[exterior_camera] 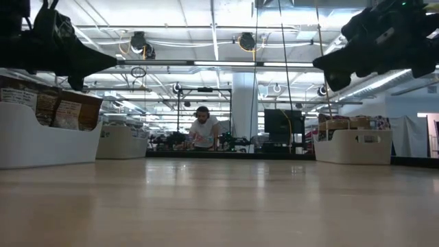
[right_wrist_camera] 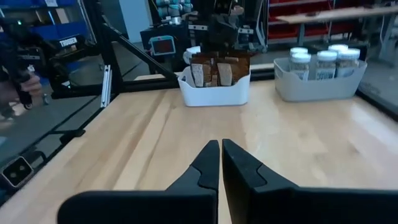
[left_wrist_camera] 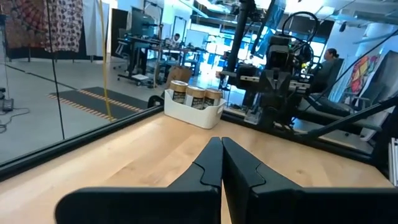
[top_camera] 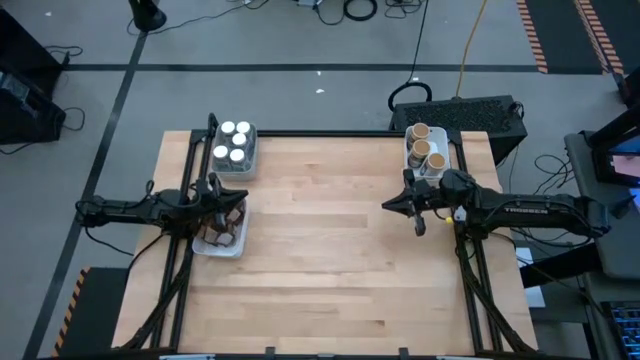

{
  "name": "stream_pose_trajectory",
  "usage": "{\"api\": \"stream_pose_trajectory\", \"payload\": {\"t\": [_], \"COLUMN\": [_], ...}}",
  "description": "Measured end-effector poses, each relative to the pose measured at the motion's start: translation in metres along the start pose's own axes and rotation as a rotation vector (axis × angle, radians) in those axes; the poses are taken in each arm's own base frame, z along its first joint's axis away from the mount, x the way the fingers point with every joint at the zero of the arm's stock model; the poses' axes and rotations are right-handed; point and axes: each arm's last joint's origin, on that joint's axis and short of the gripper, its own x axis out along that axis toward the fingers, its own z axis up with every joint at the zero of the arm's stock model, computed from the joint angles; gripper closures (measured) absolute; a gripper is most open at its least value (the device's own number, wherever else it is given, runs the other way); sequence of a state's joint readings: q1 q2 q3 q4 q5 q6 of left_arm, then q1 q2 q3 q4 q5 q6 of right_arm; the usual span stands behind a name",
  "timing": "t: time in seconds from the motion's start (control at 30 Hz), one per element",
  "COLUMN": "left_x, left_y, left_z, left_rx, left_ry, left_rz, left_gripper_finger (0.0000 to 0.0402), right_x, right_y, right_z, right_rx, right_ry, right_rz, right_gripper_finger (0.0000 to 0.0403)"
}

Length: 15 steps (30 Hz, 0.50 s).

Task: Sort spices by type
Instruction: Return to Home Position

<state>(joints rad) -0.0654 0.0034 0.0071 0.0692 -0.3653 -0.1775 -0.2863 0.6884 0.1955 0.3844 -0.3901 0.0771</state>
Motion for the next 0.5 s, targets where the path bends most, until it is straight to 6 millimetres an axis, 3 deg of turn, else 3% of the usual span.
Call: {"api": "stream_pose_trajectory", "payload": {"t": [0.5], "left_x": [0.0001], "left_y": [0.0001], "left_z": [-0.0002], "left_rx": [0.002], "left_ry": [0.0], "left_rz": [0.003], "left_gripper_finger": [0.0395], "right_x": [-0.0001], "right_y": [-0.0002], "right_z": [-0.0029], "right_rx": [0.054], "right_ry": [0.028], "right_rz": [-0.003], "right_gripper_finger": [0.0403]}}
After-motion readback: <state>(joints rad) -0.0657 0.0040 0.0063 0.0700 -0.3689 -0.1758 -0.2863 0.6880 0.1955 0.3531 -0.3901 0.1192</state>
